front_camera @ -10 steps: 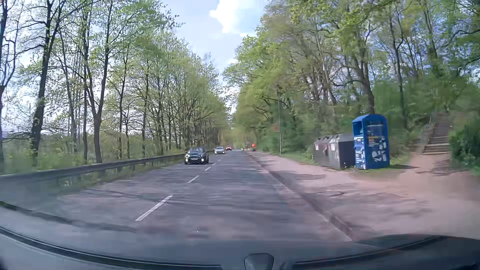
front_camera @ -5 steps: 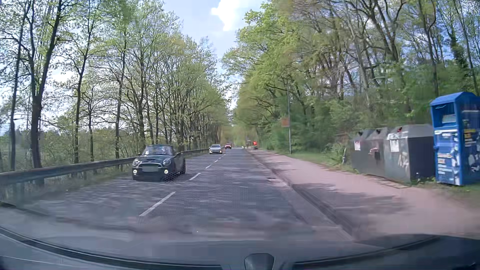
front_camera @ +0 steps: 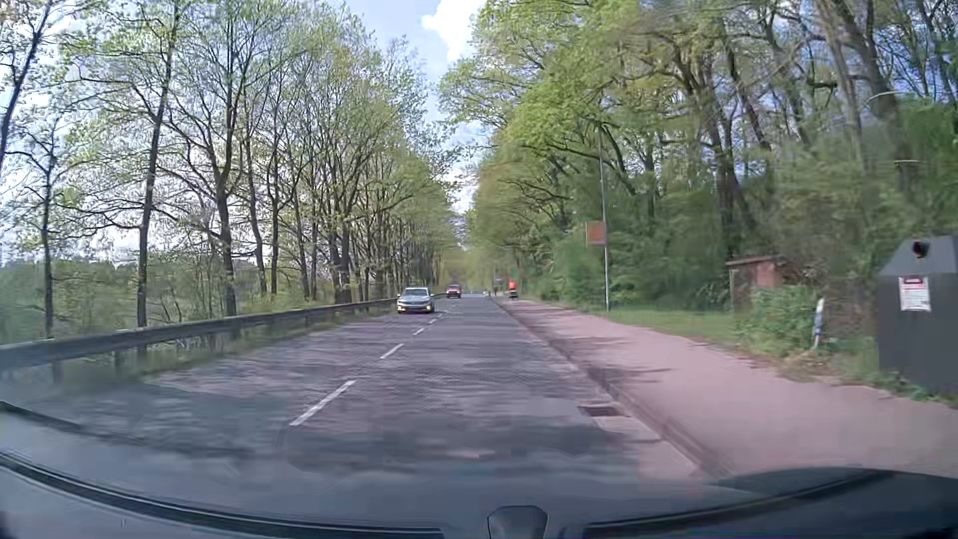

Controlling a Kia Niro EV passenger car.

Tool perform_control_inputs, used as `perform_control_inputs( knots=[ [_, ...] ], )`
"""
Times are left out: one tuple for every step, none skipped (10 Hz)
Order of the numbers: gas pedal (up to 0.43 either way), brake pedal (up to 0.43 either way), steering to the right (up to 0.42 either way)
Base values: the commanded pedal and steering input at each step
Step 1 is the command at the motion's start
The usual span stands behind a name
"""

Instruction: Follow the waypoints while adhering to traffic rules and regulations

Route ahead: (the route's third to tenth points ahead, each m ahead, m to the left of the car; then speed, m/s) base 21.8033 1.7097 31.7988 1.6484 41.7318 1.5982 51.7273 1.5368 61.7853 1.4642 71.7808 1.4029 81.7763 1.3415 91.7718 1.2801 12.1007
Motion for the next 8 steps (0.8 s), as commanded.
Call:
perform_control_inputs(
  knots=[
    [0.098,0.0,-0.006],
    [0.098,0.0,-0.006],
    [0.098,0.0,-0.006],
    [0.098,0.0,-0.005],
    [0.098,0.0,-0.004],
    [0.098,0.0,0.0],
    [0.098,0.0,0.0],
    [0.098,0.0,0.0]
  ],
)
